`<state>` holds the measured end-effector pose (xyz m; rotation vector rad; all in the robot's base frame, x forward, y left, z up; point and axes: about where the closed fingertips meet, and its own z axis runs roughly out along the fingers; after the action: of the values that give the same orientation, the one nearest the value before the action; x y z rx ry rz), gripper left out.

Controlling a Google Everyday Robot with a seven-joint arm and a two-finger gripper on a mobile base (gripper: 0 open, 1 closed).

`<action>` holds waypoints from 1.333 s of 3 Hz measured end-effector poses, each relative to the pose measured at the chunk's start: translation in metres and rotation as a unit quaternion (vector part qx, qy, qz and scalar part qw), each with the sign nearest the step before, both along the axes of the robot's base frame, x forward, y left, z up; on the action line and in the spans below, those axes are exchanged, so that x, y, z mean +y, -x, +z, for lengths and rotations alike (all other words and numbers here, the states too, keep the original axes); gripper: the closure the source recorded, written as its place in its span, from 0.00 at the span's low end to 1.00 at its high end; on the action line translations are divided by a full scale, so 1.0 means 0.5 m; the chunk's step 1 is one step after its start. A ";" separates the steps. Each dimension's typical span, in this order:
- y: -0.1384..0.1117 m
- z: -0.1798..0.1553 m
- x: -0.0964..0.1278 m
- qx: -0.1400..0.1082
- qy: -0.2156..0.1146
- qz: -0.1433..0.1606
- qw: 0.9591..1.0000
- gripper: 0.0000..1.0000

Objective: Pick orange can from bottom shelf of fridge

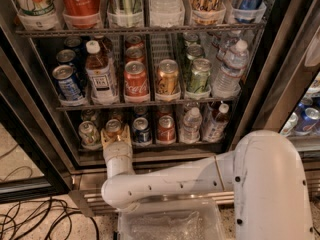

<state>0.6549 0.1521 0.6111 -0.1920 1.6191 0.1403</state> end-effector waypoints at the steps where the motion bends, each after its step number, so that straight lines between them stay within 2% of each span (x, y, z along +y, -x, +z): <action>1: -0.009 -0.002 0.006 -0.003 -0.001 -0.001 1.000 0.55; 3: -0.008 -0.001 0.005 -0.003 -0.001 -0.001 1.000 0.98; 4: 0.005 0.011 -0.006 -0.007 -0.005 -0.004 1.000 1.00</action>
Offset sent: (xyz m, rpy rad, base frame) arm 0.0037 0.0024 -0.0007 0.0016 -0.0042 -0.0010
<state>0.6527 0.1493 0.6166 -0.1783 1.6056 0.1396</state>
